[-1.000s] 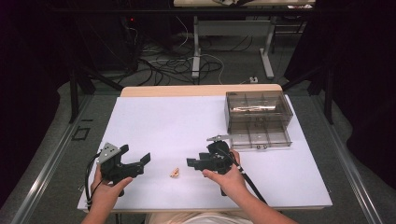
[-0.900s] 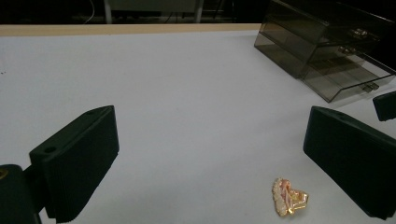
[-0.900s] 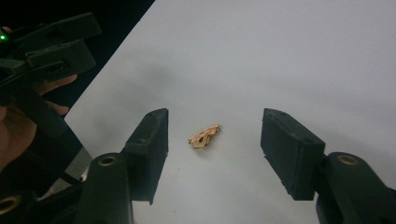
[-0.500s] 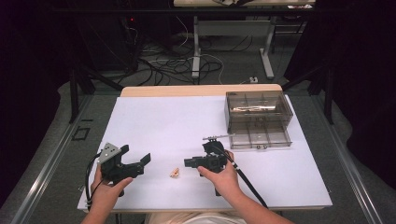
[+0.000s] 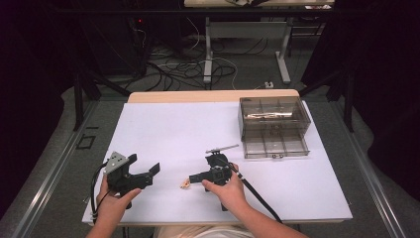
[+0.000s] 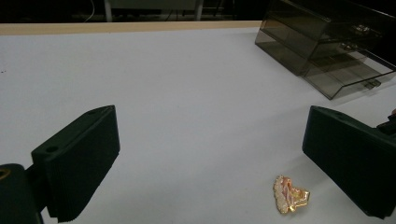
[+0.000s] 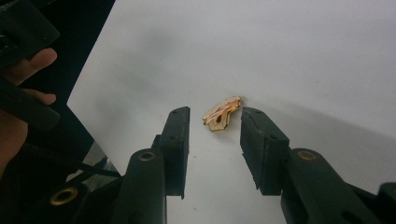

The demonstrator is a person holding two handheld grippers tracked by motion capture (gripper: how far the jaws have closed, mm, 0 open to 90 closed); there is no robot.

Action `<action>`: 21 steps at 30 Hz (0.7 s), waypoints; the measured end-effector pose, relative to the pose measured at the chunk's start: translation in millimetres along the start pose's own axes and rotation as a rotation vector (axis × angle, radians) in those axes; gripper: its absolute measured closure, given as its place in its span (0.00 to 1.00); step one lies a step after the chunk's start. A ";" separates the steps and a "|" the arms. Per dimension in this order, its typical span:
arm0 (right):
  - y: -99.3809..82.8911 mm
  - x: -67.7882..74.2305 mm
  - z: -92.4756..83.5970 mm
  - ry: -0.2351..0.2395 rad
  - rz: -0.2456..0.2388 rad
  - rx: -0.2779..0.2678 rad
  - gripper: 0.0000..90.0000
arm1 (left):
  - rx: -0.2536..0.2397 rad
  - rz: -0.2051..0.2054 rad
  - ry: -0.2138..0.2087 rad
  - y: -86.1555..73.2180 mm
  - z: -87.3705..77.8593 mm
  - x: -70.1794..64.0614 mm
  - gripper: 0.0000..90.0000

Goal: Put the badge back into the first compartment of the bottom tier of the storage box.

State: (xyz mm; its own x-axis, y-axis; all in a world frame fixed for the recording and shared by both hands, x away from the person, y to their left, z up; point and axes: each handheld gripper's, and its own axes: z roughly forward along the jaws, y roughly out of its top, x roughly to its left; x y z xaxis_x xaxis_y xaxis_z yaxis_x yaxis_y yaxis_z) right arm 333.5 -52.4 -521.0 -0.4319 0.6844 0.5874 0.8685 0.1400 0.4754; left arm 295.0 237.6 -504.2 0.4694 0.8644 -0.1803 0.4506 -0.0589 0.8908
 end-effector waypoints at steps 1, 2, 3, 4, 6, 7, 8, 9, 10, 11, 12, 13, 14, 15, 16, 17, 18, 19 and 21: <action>0.0 0.0 1.6 0.003 0.004 0.004 0.70 | 0.000 0.000 0.000 0.0 -0.1 0.0 0.04; -0.5 0.6 3.6 0.000 0.014 0.003 0.71 | 0.002 0.004 0.001 0.2 -0.4 0.1 0.04; -0.4 0.3 4.4 0.004 0.011 0.016 0.71 | 0.002 0.004 0.002 0.3 -0.6 0.1 0.04; -0.6 0.1 5.7 0.006 0.009 0.020 0.71 | 0.000 0.004 0.001 0.3 -0.7 0.1 0.05; -0.9 0.1 8.7 0.010 0.015 0.026 0.72 | 0.000 0.001 0.003 0.1 -0.8 0.0 0.05; -1.0 0.0 10.5 0.014 0.020 0.030 0.73 | 0.000 0.002 0.003 0.1 -0.6 0.2 0.05; -0.9 -0.5 11.5 0.018 0.025 0.040 0.73 | -0.001 0.000 0.004 0.1 -0.4 -0.1 0.05; -1.2 -1.0 15.3 0.026 0.046 0.044 0.73 | -0.001 0.000 0.003 0.0 -0.2 -0.1 0.05; -1.2 -1.0 15.3 0.026 0.046 0.044 0.73 | -0.001 0.000 0.003 -0.1 -0.2 -0.2 0.05; -1.0 -1.3 16.1 0.030 0.056 0.060 0.73 | -0.001 0.000 0.003 -0.1 -0.1 -0.3 0.05; -1.1 -1.7 18.2 0.030 0.062 0.058 0.73 | 0.003 0.006 0.003 0.1 -0.4 0.1 0.05; -0.9 -2.5 19.4 0.028 0.058 0.062 0.73 | 0.003 0.005 0.002 0.1 -0.5 0.0 0.05; -0.7 -3.2 20.0 0.027 0.061 0.074 0.73 | 0.003 0.004 0.002 0.1 -0.5 0.1 0.05; -0.3 -2.2 21.3 0.027 0.095 0.094 0.73 | 0.004 0.004 0.003 0.0 -0.5 0.1 0.05; -0.3 -2.2 21.3 0.027 0.095 0.094 0.73 | 0.001 0.001 0.003 0.0 -0.3 0.0 0.05; 0.2 -3.4 22.0 0.026 0.092 0.100 0.73 | 0.001 0.002 0.003 0.0 -0.2 0.2 0.05; 0.8 -4.8 23.5 0.026 0.112 0.110 0.73 | 0.001 0.001 0.003 0.0 -0.2 0.2 0.05; 0.8 -4.8 23.5 0.026 0.112 0.110 0.73 | 0.001 0.002 0.003 0.0 -0.1 0.1 0.05; 1.6 -6.0 24.6 0.025 0.133 0.124 0.73 | 0.003 0.006 0.003 0.0 -0.2 0.1 0.05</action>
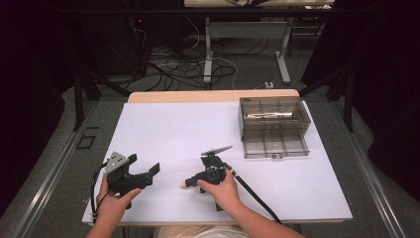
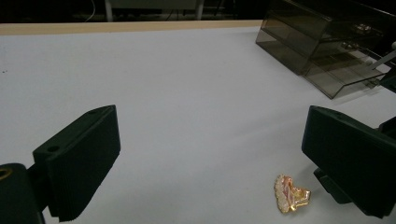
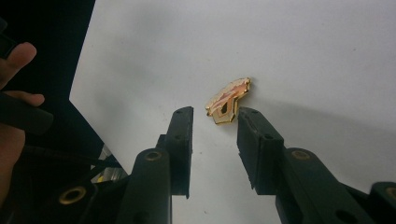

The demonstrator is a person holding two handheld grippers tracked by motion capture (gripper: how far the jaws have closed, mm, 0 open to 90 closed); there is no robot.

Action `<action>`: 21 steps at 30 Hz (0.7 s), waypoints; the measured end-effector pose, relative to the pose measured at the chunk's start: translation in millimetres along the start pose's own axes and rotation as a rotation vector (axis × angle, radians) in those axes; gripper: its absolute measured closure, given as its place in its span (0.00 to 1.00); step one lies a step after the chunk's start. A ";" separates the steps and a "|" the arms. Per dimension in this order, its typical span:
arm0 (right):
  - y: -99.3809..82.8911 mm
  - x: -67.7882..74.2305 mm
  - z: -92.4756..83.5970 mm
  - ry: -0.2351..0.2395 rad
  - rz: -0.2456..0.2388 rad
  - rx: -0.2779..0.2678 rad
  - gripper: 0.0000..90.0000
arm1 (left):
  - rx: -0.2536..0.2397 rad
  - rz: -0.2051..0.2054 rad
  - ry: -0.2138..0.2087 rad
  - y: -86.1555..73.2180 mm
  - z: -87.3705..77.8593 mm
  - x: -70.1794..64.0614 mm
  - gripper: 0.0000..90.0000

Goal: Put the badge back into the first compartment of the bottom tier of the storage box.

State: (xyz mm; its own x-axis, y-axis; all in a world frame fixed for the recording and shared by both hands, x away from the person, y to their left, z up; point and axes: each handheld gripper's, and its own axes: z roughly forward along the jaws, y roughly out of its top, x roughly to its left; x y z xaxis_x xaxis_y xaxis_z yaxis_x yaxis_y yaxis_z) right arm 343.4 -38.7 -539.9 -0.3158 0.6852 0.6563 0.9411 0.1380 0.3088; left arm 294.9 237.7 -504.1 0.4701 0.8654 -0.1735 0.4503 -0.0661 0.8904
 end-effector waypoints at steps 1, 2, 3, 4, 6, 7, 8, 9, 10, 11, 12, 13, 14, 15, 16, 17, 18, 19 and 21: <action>0.0 -0.2 1.2 0.002 0.007 -0.004 0.73 | 0.000 0.001 -0.001 0.0 0.1 -0.1 0.05; 0.2 -0.3 1.6 0.001 0.015 0.004 0.73 | 0.000 0.002 -0.002 0.0 0.2 -0.2 0.05; 0.2 -0.2 2.4 0.006 0.018 0.004 0.74 | 0.001 0.003 -0.002 0.0 0.3 -0.3 0.05; 0.2 -0.6 2.8 0.000 0.018 0.011 0.74 | 0.001 0.002 -0.001 -0.1 0.5 -0.4 0.05; 0.6 -1.5 3.9 -0.002 0.027 0.024 0.74 | 0.002 0.002 -0.002 -0.2 0.6 -0.4 0.05; 0.6 -1.5 3.9 -0.002 0.027 0.024 0.74 | 0.001 -0.002 -0.002 -0.3 0.9 -0.6 0.05; 0.8 -2.1 5.0 0.000 0.022 0.015 0.74 | 0.002 -0.003 -0.002 -0.4 0.9 -0.5 0.05; 1.0 -2.3 5.1 0.001 0.026 0.024 0.74 | 0.003 -0.003 -0.002 -0.4 1.0 -0.4 0.05; 0.7 -2.2 7.9 0.004 0.034 0.023 0.75 | 0.004 -0.004 -0.001 -0.5 0.9 -0.5 0.05; 0.7 -2.2 7.9 0.004 0.034 0.023 0.75 | 0.004 -0.003 -0.001 -0.4 0.8 -0.6 0.05; 0.4 -2.4 8.8 0.001 0.032 0.026 0.75 | 0.002 -0.003 -0.002 -0.3 0.8 -0.6 0.05; 0.3 -2.6 9.2 0.002 0.031 0.033 0.76 | 0.002 0.003 -0.002 -0.2 0.7 -0.2 0.05; -0.2 -2.1 10.6 0.002 0.040 0.031 0.76 | 0.002 0.002 -0.002 -0.2 0.7 -0.1 0.05; -0.4 -2.5 11.5 0.003 0.038 0.039 0.76 | 0.001 -0.001 -0.002 -0.2 1.0 -0.2 0.05; -0.4 -2.5 11.5 0.003 0.038 0.039 0.76 | 0.002 -0.001 -0.001 -0.3 1.1 -0.1 0.05; -0.3 -2.7 12.1 -0.001 0.039 0.041 0.77 | 0.003 -0.001 -0.002 -0.3 1.1 0.0 0.05; -0.2 -3.0 12.5 -0.004 0.041 0.045 0.77 | 0.003 -0.001 -0.002 -0.3 1.1 -0.1 0.05; -0.3 -3.4 13.6 -0.006 0.038 0.041 0.77 | 0.003 -0.001 -0.001 -0.3 1.0 -0.4 0.05; 0.0 -3.8 13.7 -0.014 0.036 0.052 0.78 | 0.005 0.001 -0.001 -0.3 0.7 -0.5 0.05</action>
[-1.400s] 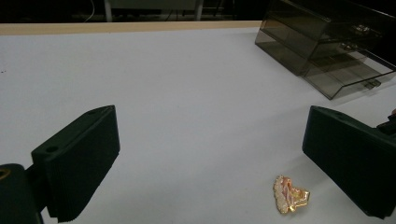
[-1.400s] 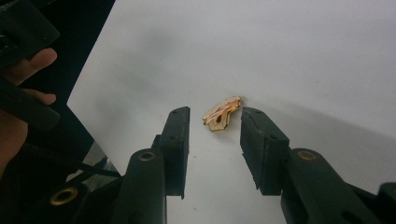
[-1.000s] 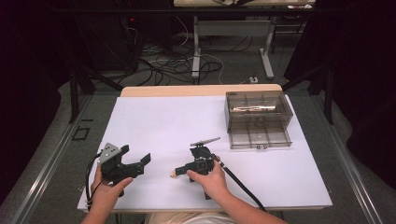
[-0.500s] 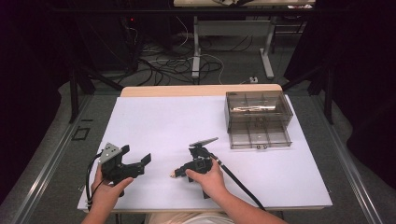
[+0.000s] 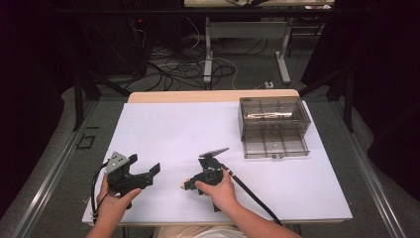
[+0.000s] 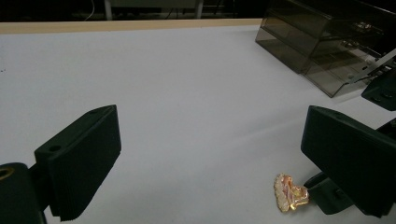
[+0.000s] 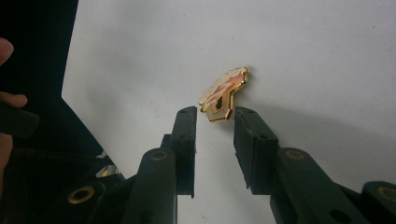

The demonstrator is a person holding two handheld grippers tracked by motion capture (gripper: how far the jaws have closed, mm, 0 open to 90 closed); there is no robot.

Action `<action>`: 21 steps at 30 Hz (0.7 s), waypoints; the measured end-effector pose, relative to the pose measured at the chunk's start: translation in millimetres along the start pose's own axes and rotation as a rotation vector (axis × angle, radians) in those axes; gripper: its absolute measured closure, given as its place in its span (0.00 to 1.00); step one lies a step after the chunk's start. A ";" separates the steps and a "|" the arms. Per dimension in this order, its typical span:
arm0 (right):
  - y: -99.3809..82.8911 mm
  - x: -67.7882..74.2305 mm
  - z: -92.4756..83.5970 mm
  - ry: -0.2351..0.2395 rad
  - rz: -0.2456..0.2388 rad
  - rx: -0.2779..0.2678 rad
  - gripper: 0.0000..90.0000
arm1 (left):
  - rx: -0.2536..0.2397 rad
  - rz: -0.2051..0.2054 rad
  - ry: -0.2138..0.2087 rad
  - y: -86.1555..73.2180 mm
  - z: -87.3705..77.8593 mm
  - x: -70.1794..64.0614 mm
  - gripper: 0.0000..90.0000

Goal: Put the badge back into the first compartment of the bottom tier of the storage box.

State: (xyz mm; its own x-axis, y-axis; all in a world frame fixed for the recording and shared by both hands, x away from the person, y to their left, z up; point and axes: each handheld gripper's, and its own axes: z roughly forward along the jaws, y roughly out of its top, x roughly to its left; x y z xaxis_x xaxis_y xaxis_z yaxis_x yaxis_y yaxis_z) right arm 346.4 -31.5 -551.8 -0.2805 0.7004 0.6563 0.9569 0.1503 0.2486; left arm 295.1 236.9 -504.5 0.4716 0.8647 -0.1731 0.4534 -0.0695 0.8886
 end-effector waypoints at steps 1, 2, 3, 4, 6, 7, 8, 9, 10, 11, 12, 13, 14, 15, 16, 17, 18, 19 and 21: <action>0.1 -0.3 0.0 0.001 -0.001 0.004 0.78 | 0.001 0.000 0.000 0.0 0.0 -0.1 0.05; 0.2 -0.3 0.3 0.001 0.001 0.004 0.78 | 0.003 0.001 0.000 0.0 0.0 -0.2 0.05; 0.2 -0.4 0.6 0.001 0.002 0.003 0.79 | 0.000 0.003 0.000 0.0 0.2 -0.3 0.05; 0.3 -0.6 0.9 0.001 0.004 0.003 0.79 | 0.001 0.003 -0.001 0.0 0.3 -0.4 0.05; 0.4 -0.8 1.8 0.006 0.010 0.003 0.81 | 0.002 0.003 -0.001 0.0 0.3 -0.5 0.06; 0.2 -1.2 1.9 0.012 0.011 0.002 0.81 | 0.002 0.003 -0.001 0.0 0.4 -0.5 0.06; 0.4 -1.6 2.3 0.008 0.007 0.001 0.82 | 0.003 0.003 -0.001 0.0 0.4 -0.4 0.06; 0.5 -1.7 2.9 0.003 0.011 0.003 0.83 | 0.004 0.001 -0.001 0.0 0.2 -0.5 0.06; 0.8 -1.5 2.8 0.002 0.016 0.010 0.83 | 0.004 0.001 -0.002 0.0 0.2 -0.5 0.06; 0.7 -1.9 3.1 0.006 0.019 0.004 0.84 | 0.004 0.001 -0.001 0.0 0.2 -0.4 0.06; 0.7 -2.0 3.5 0.002 0.022 0.002 0.85 | 0.004 0.001 -0.001 0.0 0.2 -0.4 0.06; 0.9 -2.3 3.7 0.001 0.021 0.004 0.86 | 0.004 0.002 0.000 0.0 0.2 -0.4 0.06; 1.0 -2.3 3.8 -0.002 0.023 0.006 0.87 | 0.004 0.001 0.000 -0.1 0.2 -0.6 0.06; 1.0 -2.6 3.9 -0.004 0.022 0.007 0.88 | 0.004 0.002 0.001 -0.1 0.2 -0.7 0.06; 0.9 -3.3 4.2 -0.001 0.016 0.005 0.88 | 0.003 0.001 0.001 -0.1 0.3 -0.7 0.06; 0.8 -3.6 5.0 0.008 0.019 0.000 0.89 | 0.000 0.001 0.002 -0.2 0.5 -0.8 0.06; 0.8 -3.6 5.0 0.008 0.019 0.000 0.89 | 0.002 0.001 0.001 -0.2 0.5 -0.8 0.06; 1.3 -4.1 4.4 0.007 0.011 0.003 0.90 | 0.003 0.001 0.001 -0.2 0.4 -0.8 0.06; 1.5 -4.1 4.3 0.006 0.011 0.006 0.91 | 0.002 0.004 0.002 -0.2 0.6 -0.6 0.06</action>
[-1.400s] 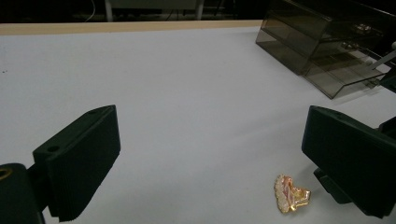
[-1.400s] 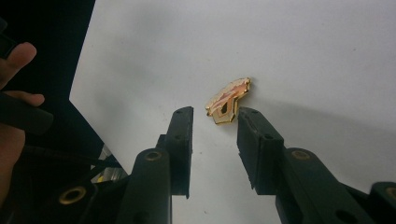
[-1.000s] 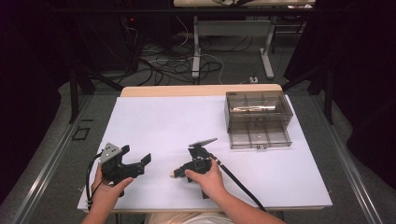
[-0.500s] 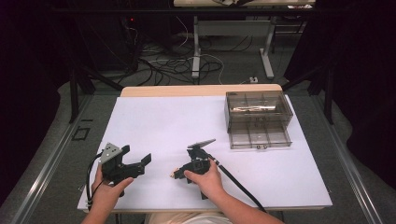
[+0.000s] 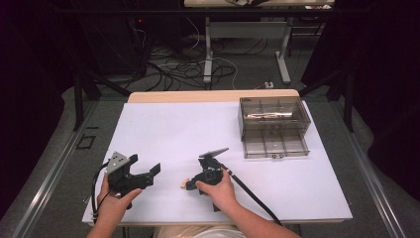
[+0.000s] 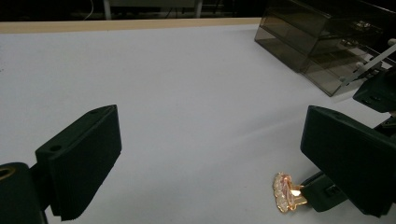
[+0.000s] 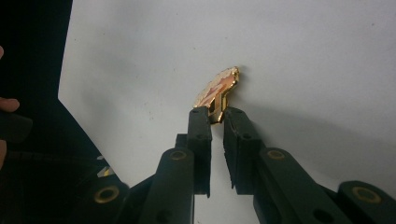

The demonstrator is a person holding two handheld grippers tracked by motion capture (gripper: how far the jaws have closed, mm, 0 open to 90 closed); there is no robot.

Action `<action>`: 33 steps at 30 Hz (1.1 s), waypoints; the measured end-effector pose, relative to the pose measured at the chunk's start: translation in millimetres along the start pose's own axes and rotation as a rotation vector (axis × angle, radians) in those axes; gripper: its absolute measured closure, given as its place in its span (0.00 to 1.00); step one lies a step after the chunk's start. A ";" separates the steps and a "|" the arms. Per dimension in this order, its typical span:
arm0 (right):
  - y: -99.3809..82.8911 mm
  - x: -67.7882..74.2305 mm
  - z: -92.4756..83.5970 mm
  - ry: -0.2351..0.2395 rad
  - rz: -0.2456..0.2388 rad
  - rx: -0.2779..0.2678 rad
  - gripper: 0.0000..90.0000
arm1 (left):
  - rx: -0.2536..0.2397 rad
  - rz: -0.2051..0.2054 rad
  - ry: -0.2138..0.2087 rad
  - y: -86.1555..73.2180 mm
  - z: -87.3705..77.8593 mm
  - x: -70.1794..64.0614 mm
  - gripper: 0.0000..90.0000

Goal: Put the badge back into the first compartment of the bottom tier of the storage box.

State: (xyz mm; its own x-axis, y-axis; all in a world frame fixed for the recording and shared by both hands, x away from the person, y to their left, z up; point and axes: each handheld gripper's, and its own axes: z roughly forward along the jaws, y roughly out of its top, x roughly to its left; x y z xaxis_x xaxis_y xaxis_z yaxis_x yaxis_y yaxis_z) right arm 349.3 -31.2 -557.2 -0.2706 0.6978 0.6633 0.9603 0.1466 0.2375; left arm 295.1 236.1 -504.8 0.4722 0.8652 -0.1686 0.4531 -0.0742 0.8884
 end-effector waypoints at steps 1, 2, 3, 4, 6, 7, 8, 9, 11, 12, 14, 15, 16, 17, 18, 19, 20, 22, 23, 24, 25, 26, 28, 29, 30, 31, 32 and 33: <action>-0.1 -0.3 0.3 0.004 0.000 -0.004 0.92 | -0.002 -0.001 0.000 -0.1 0.2 -0.1 0.06; -0.2 0.0 0.3 0.002 0.006 0.000 0.93 | -0.002 -0.002 0.000 -0.1 0.2 -0.2 0.06; -0.4 0.0 0.9 -0.001 0.006 -0.006 0.93 | -0.004 -0.002 0.000 -0.2 0.3 -0.2 0.06; -0.4 -0.6 1.2 -0.003 -0.005 -0.007 0.94 | -0.005 -0.003 0.002 -0.2 0.3 -0.2 0.06; -0.3 -1.1 0.7 -0.014 -0.007 0.007 0.94 | -0.005 -0.003 0.001 -0.2 0.2 0.0 0.06; -0.6 -0.9 0.6 -0.014 0.004 0.013 0.94 | -0.004 -0.002 -0.001 -0.2 0.2 0.2 0.06; -0.8 -1.8 1.1 -0.009 0.003 0.009 0.94 | -0.003 -0.002 -0.001 -0.2 0.2 0.2 0.06; -1.1 -2.3 1.5 -0.006 0.005 0.004 0.95 | -0.002 -0.002 -0.001 -0.2 0.2 0.2 0.06; -1.6 -2.8 1.5 0.001 0.008 0.001 0.95 | 0.001 0.004 0.000 0.1 0.0 0.6 0.06; -1.8 -2.9 1.6 0.003 0.009 0.001 0.95 | 0.002 0.004 0.000 0.0 0.1 0.5 0.06; -1.8 -2.9 1.5 0.005 0.008 0.000 0.95 | -0.001 0.004 0.002 0.0 0.2 0.4 0.06; -1.8 -3.0 1.3 0.009 0.004 -0.001 0.95 | -0.001 0.004 0.002 0.0 0.1 0.4 0.06; -1.8 -3.0 1.1 0.012 0.002 -0.004 0.96 | -0.001 0.004 0.002 -0.1 0.1 0.4 0.06; -1.8 -2.6 1.1 0.012 0.003 -0.006 0.96 | 0.004 0.005 0.000 0.1 -0.1 0.6 0.06; -1.7 -2.4 0.8 0.016 0.002 -0.006 0.96 | 0.003 0.005 0.001 0.1 -0.1 0.6 0.06; -1.7 -2.1 0.4 0.018 0.000 -0.006 0.96 | 0.002 0.005 0.000 0.0 0.1 0.6 0.06; -1.7 -1.9 0.1 0.019 0.000 -0.004 0.96 | 0.002 0.000 -0.002 -0.1 0.2 0.2 0.06; -2.0 -1.4 -0.1 0.027 -0.001 -0.012 0.97 | 0.003 0.000 0.000 0.0 0.3 -0.1 0.06; -1.9 -1.5 -0.8 0.031 -0.007 -0.007 0.97 | 0.004 0.000 -0.001 0.0 0.3 -0.1 0.06; -1.9 -1.1 -0.8 0.034 -0.004 -0.009 0.97 | 0.005 0.000 -0.002 0.1 0.2 0.0 0.06; -1.7 -0.7 -0.7 0.036 -0.001 -0.011 0.97 | 0.004 0.000 -0.003 0.1 0.2 0.1 0.06; -1.6 -0.6 -1.1 0.039 -0.002 -0.008 0.98 | 0.004 0.001 -0.002 0.2 0.1 0.3 0.06; -1.5 -0.5 -1.3 0.044 -0.005 -0.007 0.98 | 0.004 0.000 -0.001 0.0 0.3 0.5 0.06; -1.5 -0.4 -1.3 0.048 -0.005 -0.008 0.98 | 0.003 0.000 -0.001 0.0 0.2 0.5 0.06; -1.5 -0.3 -1.3 0.051 -0.006 -0.009 0.98 | 0.003 0.000 -0.001 0.0 0.2 0.5 0.06; -1.6 -0.4 -1.3 0.058 -0.011 -0.012 0.98 | 0.003 0.001 -0.001 0.0 0.2 0.5 0.06; -1.6 -0.3 -1.2 0.062 -0.012 -0.014 0.98 | 0.003 0.001 -0.001 0.0 0.2 0.4 0.06; -1.6 -0.4 -1.2 0.063 -0.013 -0.014 0.98 | 0.004 0.002 -0.002 0.1 0.2 0.4 0.06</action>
State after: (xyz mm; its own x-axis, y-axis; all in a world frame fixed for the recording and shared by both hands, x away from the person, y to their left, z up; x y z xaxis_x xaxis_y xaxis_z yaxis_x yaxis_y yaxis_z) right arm 347.8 -32.6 -556.9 -0.2874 0.6505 0.7031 0.9556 0.1454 0.2561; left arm 295.6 236.4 -504.9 0.4741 0.8644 -0.1677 0.4554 -0.0777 0.8869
